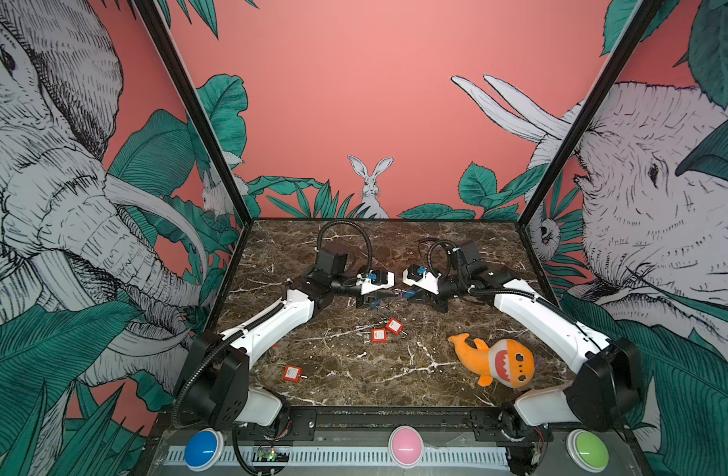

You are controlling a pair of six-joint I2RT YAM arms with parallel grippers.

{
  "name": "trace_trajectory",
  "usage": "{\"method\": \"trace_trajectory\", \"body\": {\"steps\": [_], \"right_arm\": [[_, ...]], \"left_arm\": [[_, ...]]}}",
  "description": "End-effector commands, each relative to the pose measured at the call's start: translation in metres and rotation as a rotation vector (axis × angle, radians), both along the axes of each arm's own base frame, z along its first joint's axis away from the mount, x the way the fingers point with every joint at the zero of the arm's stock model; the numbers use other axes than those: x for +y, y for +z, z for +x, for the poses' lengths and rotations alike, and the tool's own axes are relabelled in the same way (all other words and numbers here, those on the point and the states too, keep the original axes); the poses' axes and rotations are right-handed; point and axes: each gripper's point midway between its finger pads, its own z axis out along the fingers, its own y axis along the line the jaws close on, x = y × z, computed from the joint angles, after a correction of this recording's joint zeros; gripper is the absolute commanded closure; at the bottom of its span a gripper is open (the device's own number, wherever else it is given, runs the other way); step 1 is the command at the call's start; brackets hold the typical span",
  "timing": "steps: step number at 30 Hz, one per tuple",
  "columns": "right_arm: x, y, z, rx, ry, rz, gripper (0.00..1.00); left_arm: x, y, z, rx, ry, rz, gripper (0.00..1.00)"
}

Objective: Lock with the key

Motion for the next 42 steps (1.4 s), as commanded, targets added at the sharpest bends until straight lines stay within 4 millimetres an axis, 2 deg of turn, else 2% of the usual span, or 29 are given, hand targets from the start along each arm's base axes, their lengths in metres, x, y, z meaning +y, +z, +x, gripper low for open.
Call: {"method": "trace_trajectory", "body": {"steps": [1,6,8,11,15,17,21,30,42], "right_arm": [[0.006,0.003,0.002,-0.022,0.021,0.030,0.97],[0.006,0.000,0.001,-0.016,0.023,0.021,0.97],[0.006,0.000,0.002,-0.016,0.023,0.021,0.97],[0.006,0.001,0.002,-0.021,0.027,0.024,0.97],[0.006,0.001,0.002,-0.024,0.031,0.022,0.97],[0.007,0.001,0.002,-0.025,0.034,0.022,0.97],[0.007,0.000,0.002,-0.024,0.036,0.019,0.98],[0.010,0.005,0.008,-0.053,0.036,0.030,1.00],[0.027,0.006,0.018,-0.172,0.040,0.054,1.00]], "left_arm": [[0.002,0.000,-0.007,0.022,-0.028,0.035,0.73],[0.000,0.001,-0.005,0.030,-0.022,0.016,0.81],[-0.001,-0.002,-0.004,0.041,-0.022,0.019,0.82],[-0.001,-0.005,-0.003,0.047,-0.018,0.026,0.82],[-0.002,-0.009,0.000,0.059,-0.008,0.036,0.73],[-0.002,-0.009,0.000,0.062,-0.005,0.037,0.74],[-0.002,-0.011,0.002,0.070,0.000,0.041,0.84],[-0.005,-0.012,-0.003,0.119,-0.035,0.030,1.00],[-0.029,-0.021,-0.014,0.249,-0.123,0.007,1.00]]}}
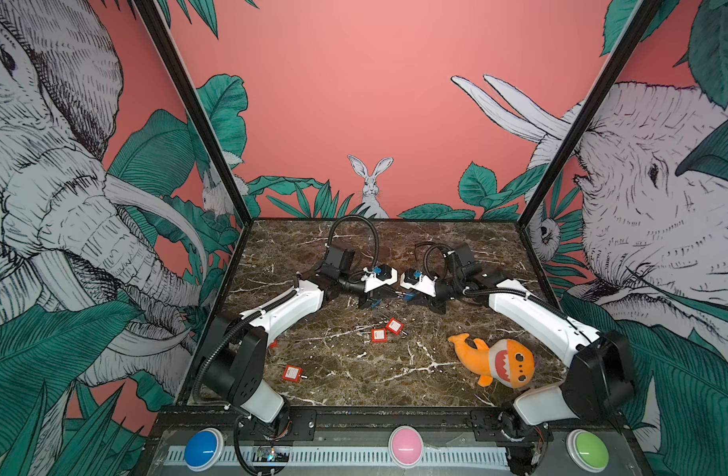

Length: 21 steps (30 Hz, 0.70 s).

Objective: Lock with the key

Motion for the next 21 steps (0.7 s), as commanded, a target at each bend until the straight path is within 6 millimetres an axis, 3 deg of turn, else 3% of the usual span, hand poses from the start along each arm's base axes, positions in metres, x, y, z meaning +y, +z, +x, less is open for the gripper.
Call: {"method": "trace_trajectory", "body": {"steps": [1,13,21], "right_arm": [[0.030,0.035,0.010,-0.159,0.069,0.128,1.00],[0.048,0.059,0.009,-0.071,0.084,0.297,1.00],[0.056,0.085,0.024,-0.144,0.078,0.371,1.00]], "left_arm": [[-0.021,0.016,-0.023,0.020,-0.108,-0.064,1.00],[-0.043,0.006,-0.031,-0.064,-0.127,-0.104,1.00],[-0.048,-0.006,-0.037,-0.005,-0.147,-0.109,1.00]]}}
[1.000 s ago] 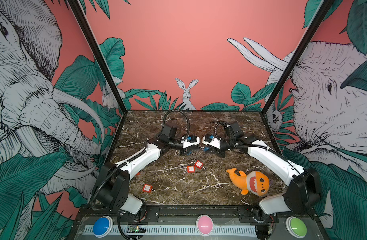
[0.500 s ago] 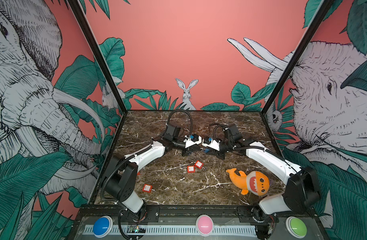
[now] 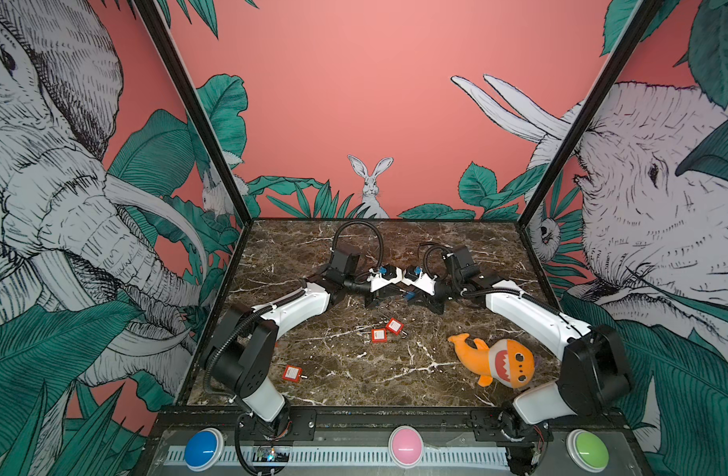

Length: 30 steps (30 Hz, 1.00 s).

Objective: Lock with the key

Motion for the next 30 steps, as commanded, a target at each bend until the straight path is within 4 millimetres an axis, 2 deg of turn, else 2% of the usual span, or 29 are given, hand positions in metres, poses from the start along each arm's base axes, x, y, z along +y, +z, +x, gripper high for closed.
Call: {"method": "trace_trajectory", "body": {"steps": [1,2,5,9,11,12,13,14,17,22,26,30], "right_arm": [[0.056,0.101,0.012,-0.272,0.172,0.336,1.00],[0.057,0.103,0.013,-0.280,0.173,0.340,1.00],[0.056,0.105,0.015,-0.285,0.172,0.330,1.00],[0.048,0.103,0.016,-0.288,0.152,0.296,1.00],[0.039,0.098,0.019,-0.292,0.117,0.265,1.00],[0.032,0.095,0.020,-0.298,0.095,0.243,1.00],[0.025,0.091,0.022,-0.298,0.067,0.220,0.98],[0.017,0.086,0.023,-0.300,0.044,0.191,0.88],[-0.003,0.072,0.017,-0.304,0.006,0.095,0.71],[-0.030,0.067,0.005,-0.300,-0.068,0.047,0.60],[-0.048,0.063,-0.012,-0.260,-0.094,-0.012,0.61],[-0.058,0.052,-0.017,-0.243,-0.118,-0.058,0.70]], "left_arm": [[-0.031,0.003,-0.051,0.042,-0.200,-0.075,1.00],[-0.037,0.000,-0.061,0.050,-0.230,-0.072,1.00],[-0.039,-0.006,-0.064,0.061,-0.236,-0.064,1.00],[-0.037,-0.002,-0.056,0.040,-0.191,-0.073,1.00],[-0.035,0.003,-0.051,0.039,-0.179,-0.081,1.00],[-0.031,0.008,-0.042,0.032,-0.160,-0.091,1.00],[-0.027,0.012,-0.037,0.030,-0.149,-0.098,1.00],[-0.023,0.017,-0.031,0.025,-0.133,-0.106,1.00],[-0.012,0.029,-0.019,0.028,-0.109,-0.125,1.00],[0.003,0.038,-0.010,-0.007,-0.091,-0.091,1.00],[0.007,0.044,-0.016,-0.024,-0.118,-0.069,1.00],[0.007,0.044,-0.018,-0.030,-0.127,-0.070,1.00]]}}
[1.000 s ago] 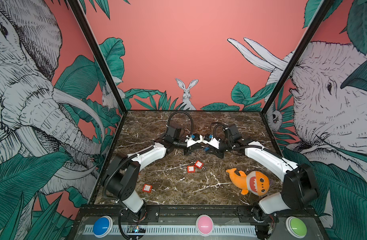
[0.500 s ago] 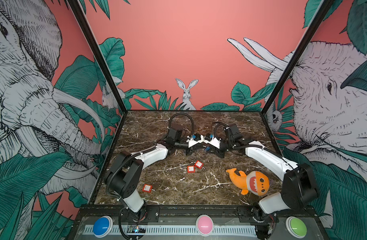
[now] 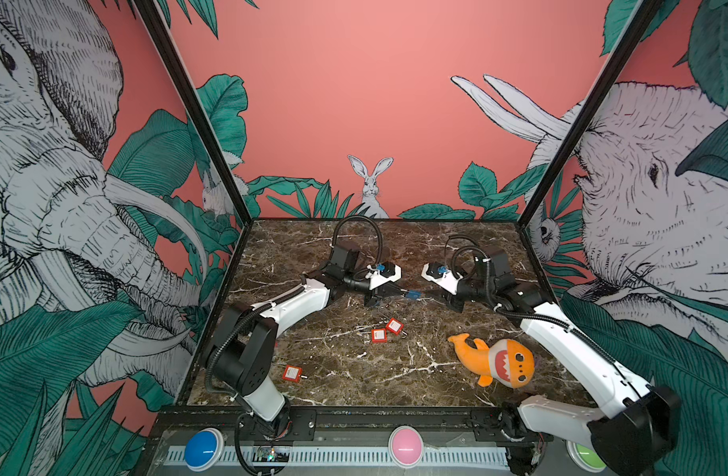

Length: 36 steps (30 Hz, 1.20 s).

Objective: Lock with the key

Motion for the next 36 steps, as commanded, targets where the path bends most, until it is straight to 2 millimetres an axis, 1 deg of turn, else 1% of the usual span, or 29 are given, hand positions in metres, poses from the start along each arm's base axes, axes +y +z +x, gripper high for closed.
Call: {"method": "trace_trajectory", "body": {"steps": [1,6,12,16,23,29,36], "right_arm": [[-0.011,-0.019,-0.007,0.052,-0.028,-0.052,0.74],[0.000,-0.024,-0.010,0.117,0.012,-0.008,0.82],[0.010,-0.029,-0.010,0.153,0.065,0.013,0.86],[0.012,-0.029,-0.010,0.154,0.078,0.016,0.87],[0.007,-0.038,-0.011,0.167,0.069,-0.020,0.86],[0.011,-0.038,-0.007,0.171,0.083,-0.014,0.90],[0.012,-0.040,-0.008,0.174,0.101,-0.028,0.94]], "left_arm": [[0.003,0.028,-0.012,-0.057,-0.056,-0.046,1.00],[0.005,0.025,-0.016,-0.060,-0.068,-0.045,1.00],[0.004,0.026,-0.015,-0.067,-0.064,-0.047,1.00],[0.004,0.024,-0.013,-0.073,-0.055,-0.044,1.00],[0.003,0.026,-0.014,-0.072,-0.061,-0.050,1.00],[0.003,0.026,-0.018,-0.079,-0.084,-0.058,1.00],[0.004,0.025,-0.020,-0.083,-0.095,-0.053,1.00]]}}
